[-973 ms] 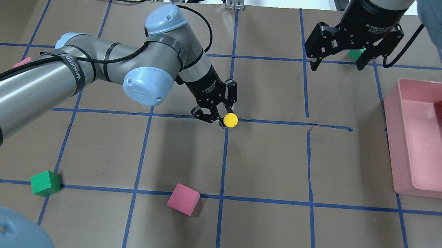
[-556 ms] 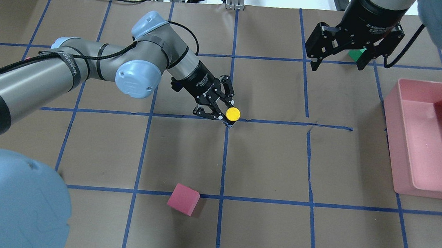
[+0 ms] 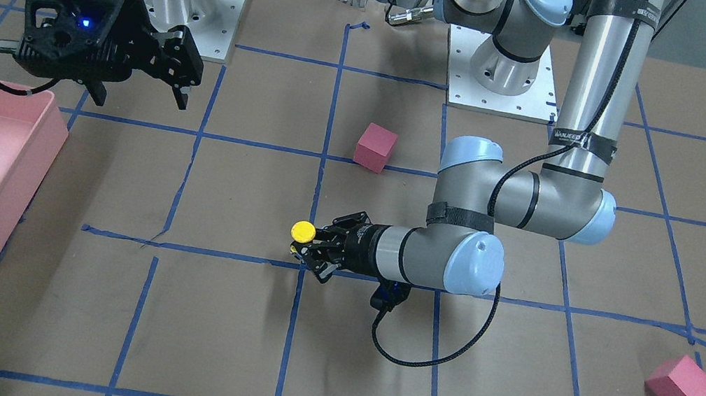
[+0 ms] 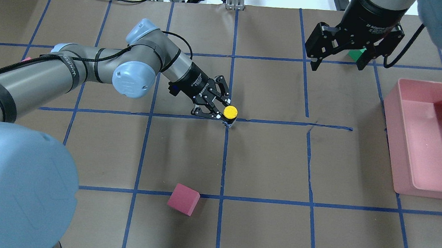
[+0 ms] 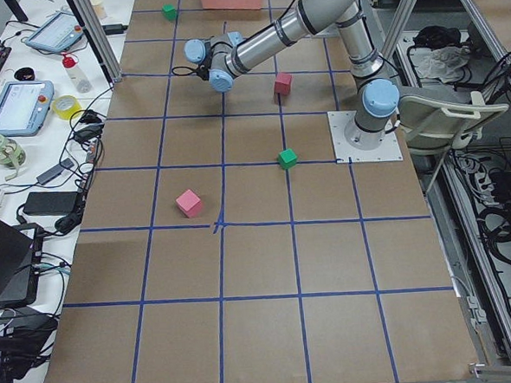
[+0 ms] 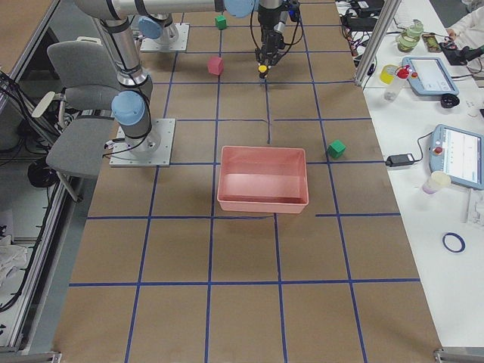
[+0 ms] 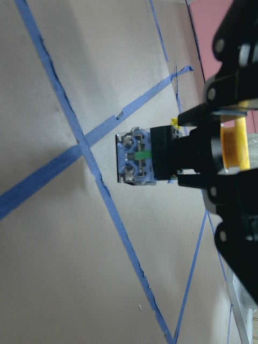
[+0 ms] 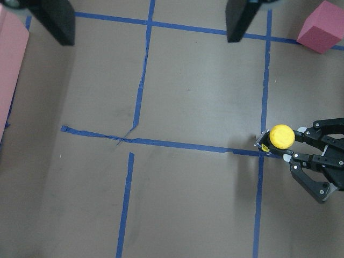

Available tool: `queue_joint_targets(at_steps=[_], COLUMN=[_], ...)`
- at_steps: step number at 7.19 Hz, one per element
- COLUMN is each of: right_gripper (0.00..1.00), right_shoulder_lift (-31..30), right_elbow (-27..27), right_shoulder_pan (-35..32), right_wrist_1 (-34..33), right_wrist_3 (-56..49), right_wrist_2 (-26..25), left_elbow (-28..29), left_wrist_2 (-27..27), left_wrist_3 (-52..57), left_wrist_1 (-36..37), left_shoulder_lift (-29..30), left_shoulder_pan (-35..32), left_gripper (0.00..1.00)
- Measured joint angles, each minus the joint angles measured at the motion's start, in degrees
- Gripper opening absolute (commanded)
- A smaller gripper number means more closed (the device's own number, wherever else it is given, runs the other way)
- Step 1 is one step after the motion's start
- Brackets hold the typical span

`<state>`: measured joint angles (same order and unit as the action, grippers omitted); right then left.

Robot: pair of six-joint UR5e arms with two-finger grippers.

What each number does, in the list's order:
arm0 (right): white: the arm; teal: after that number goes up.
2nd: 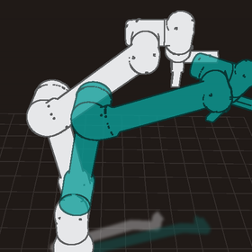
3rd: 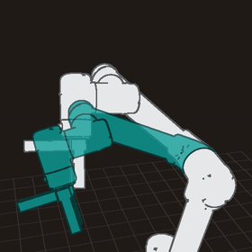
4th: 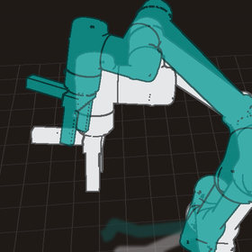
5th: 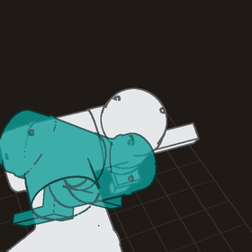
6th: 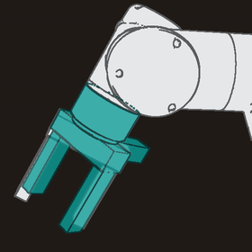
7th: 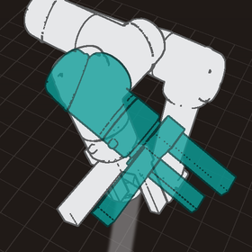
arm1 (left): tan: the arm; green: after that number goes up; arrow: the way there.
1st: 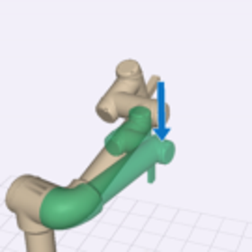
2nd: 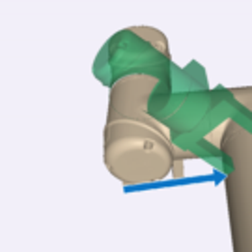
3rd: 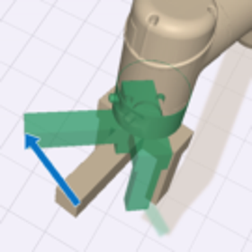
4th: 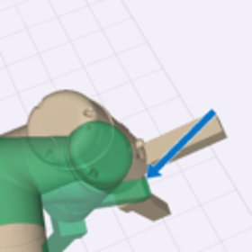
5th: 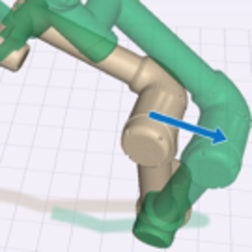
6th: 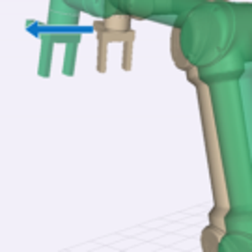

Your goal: Align button upright

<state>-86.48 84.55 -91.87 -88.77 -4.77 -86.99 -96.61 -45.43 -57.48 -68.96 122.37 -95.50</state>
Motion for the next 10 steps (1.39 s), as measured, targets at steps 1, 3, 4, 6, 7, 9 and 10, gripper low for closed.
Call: queue_joint_targets(at_steps=[1, 3, 4, 6, 7, 9, 10], right_gripper=[1.0, 1.0, 1.0, 1.0, 1.0, 1.0, 1.0], right_shoulder_lift=[0.0, 0.0, 0.0, 0.0, 0.0, 0.0, 0.0], right_elbow=[0.0, 0.0, 0.0, 0.0, 0.0, 0.0, 0.0], right_shoulder_pan=[0.0, 0.0, 0.0, 0.0, 0.0, 0.0, 0.0], right_wrist_1=[0.0, 0.0, 0.0, 0.0, 0.0, 0.0, 0.0], right_wrist_3=[0.0, 0.0, 0.0, 0.0, 0.0, 0.0, 0.0], right_wrist_2=[0.0, 0.0, 0.1, 0.1, 0.1, 0.1, 0.1], left_elbow=[0.1, 0.4, 0.8, 2.0, 3.1, 5.7, 6.5], left_wrist_2=[0.0, -0.1, -0.2, -1.2, -3.6, -10.8, -15.1], left_wrist_3=[-0.1, -0.2, -0.4, -0.1, 0.1, 1.6, 6.5], left_wrist_1=[0.2, 0.7, 0.8, 0.9, 0.7, -3.2, -7.8], left_shoulder_lift=[0.5, 0.8, 0.6, -0.7, -2.2, -8.5, -12.9], left_shoulder_pan=[0.0, 0.1, 0.2, 0.6, 0.8, 0.3, -0.1], left_gripper=[0.82, 1.0, 1.0, 1.0, 1.0, 1.0, 1.0])
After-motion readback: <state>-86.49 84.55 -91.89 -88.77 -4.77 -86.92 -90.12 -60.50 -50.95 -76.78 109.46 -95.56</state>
